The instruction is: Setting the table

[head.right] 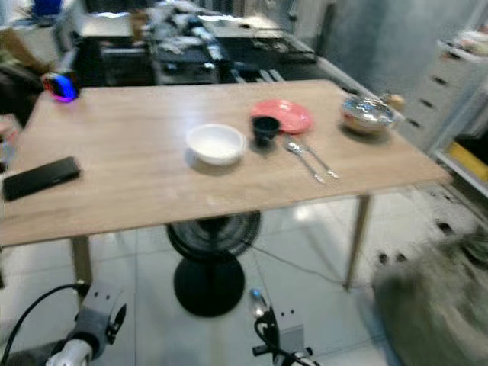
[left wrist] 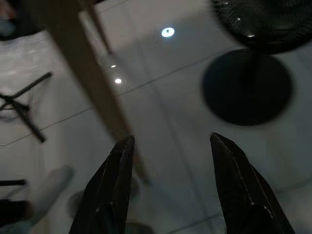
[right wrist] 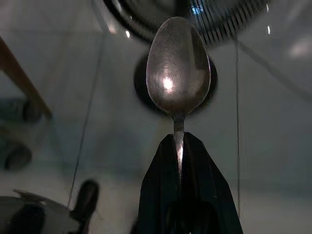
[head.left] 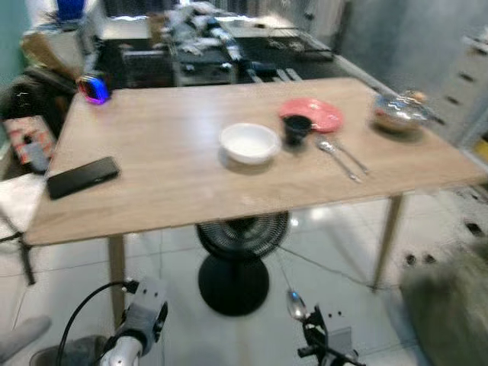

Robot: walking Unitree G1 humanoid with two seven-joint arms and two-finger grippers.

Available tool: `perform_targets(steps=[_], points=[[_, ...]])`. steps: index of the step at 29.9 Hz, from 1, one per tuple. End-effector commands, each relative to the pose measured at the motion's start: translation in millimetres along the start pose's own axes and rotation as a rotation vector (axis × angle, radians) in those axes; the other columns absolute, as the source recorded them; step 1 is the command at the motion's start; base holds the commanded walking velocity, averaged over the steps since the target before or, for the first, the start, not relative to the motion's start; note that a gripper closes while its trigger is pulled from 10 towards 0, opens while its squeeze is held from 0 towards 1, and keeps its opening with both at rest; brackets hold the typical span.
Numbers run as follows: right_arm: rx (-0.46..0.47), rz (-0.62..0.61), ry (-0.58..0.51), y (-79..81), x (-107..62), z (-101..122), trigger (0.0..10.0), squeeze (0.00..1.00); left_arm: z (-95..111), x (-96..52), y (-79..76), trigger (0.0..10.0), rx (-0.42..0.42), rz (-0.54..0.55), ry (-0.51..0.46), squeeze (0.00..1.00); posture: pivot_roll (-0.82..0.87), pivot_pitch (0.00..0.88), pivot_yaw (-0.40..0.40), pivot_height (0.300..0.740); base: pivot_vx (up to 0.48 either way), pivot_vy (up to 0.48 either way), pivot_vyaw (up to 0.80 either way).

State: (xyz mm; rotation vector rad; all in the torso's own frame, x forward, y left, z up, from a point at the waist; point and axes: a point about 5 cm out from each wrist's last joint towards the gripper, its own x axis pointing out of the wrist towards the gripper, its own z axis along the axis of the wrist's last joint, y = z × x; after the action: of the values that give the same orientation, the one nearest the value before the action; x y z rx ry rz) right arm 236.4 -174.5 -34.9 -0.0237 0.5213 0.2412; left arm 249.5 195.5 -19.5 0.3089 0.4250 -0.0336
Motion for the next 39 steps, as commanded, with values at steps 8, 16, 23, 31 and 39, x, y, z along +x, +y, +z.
perform_targets(steps=[8, 16, 23, 31, 39], points=[[0.117, -0.256, -0.225, -41.0, -3.2, 43.1, 10.0, 0.0, 37.2, 1.6, -12.2, 10.0, 0.042, -0.146, -0.178, 0.0, -0.04, 0.0, 0.036, 0.74, 0.041, 0.0, 0.0], [0.106, -0.269, -0.182, -49.8, -9.6, 32.7, 10.0, 0.0, 35.7, 1.0, -13.6, 10.0, 0.046, -0.148, -0.171, 0.0, -0.04, 0.0, 0.04, 0.74, 0.0, 0.0, 0.0], [0.064, -0.202, -0.116, -33.7, -9.5, 17.2, 10.0, 0.0, 9.2, -7.0, -5.5, 10.0, 0.103, -0.139, -0.061, 0.0, -0.04, 0.0, 0.043, 0.74, 0.0, 0.0, 0.0], [-0.026, -0.091, -0.021, -19.0, -12.0, -2.2, 10.0, 0.0, -22.9, -19.2, 9.0, 10.0, 0.107, -0.086, 0.053, 0.0, -0.03, 0.0, 0.042, 0.74, 0.0, 0.0, 0.0], [-0.032, -0.095, 0.103, -24.5, -35.0, -39.0, 10.0, 0.0, -65.0, -52.4, 18.8, 10.0, 0.094, -0.082, 0.174, 0.0, -0.02, 0.0, 0.032, 0.74, 0.0, 0.0, 0.0]])
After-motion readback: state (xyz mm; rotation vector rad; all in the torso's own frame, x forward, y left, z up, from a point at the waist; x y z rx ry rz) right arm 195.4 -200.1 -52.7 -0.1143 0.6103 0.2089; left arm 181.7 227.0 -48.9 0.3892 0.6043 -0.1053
